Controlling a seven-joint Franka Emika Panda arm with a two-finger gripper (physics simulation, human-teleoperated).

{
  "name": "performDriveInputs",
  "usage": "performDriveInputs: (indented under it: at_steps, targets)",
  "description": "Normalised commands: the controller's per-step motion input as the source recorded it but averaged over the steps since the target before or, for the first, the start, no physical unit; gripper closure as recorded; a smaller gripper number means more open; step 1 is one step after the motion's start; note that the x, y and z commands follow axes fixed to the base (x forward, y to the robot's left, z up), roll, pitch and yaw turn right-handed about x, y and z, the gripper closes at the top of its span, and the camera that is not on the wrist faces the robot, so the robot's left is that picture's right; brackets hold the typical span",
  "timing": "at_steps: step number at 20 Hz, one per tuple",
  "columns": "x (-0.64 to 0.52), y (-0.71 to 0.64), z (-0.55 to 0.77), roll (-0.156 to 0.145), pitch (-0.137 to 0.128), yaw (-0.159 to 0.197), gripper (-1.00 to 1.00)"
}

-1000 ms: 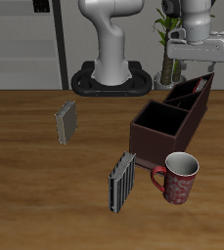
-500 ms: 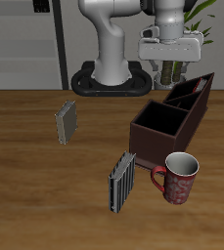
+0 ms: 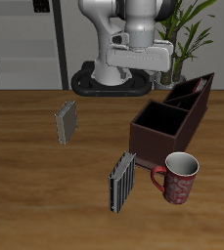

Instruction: Place the red book into the left desk caddy's left compartment and place the yellow book into the left desk caddy's left compartment

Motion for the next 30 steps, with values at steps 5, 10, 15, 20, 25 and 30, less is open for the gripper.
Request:
performDriveInputs:
  at_steps: [5, 10, 15, 20, 25, 30]
  targets:
    - [0.17, -0.61, -0.04, -0.055, 0.015, -0.015, -1.0]
    - [0.06, -0.58, 0.0, -0.021, 0.015, 0.021, -1.0]
    - [0.03, -0.51, 0.02, 0.066, 0.023, 0.092, -1.0]
    - [0.05, -0.69, -0.01, -0.015, 0.029, 0.037, -1.0]
    - [0.11, -0.65, -0.16, -0.035, 0.066, 0.016, -1.0]
    - [0.05, -0.39, -0.21, -0.041, 0.054, -0.002, -1.0]
